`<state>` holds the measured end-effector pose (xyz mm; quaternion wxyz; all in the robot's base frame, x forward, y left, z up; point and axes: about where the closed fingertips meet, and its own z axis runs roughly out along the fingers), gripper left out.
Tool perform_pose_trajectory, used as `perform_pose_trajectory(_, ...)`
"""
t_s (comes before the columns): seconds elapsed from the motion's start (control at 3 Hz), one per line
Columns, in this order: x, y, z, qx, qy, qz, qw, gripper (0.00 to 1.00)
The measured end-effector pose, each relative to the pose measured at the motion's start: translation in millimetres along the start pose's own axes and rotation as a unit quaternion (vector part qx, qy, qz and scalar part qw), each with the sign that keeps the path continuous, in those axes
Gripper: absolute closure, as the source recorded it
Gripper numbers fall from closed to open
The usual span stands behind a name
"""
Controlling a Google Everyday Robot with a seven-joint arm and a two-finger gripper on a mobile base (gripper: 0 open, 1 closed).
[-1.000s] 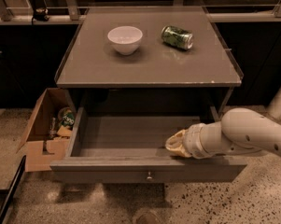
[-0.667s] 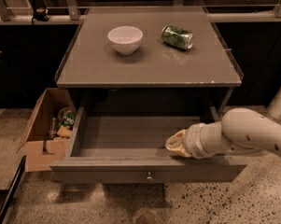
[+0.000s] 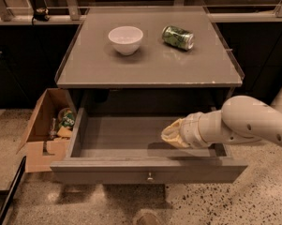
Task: Open top drawer
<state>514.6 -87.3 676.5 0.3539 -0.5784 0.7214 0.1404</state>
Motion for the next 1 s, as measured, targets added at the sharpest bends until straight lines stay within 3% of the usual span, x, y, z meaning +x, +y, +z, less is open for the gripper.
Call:
perform_pose_trajectory(0.33,-25.5,-7.8,-12.4,0.006,-0.002,-0.023,0.9997,0.16)
perform_pose_trajectory(0.67,-29.4,-8.9,-14.3,0.007,-0.003,-0.027,0.9996,0.0)
perform_pose_trajectory(1.0,-29.4,-8.9,-14.3,0.007,-0.003,-0.027,0.9996,0.0)
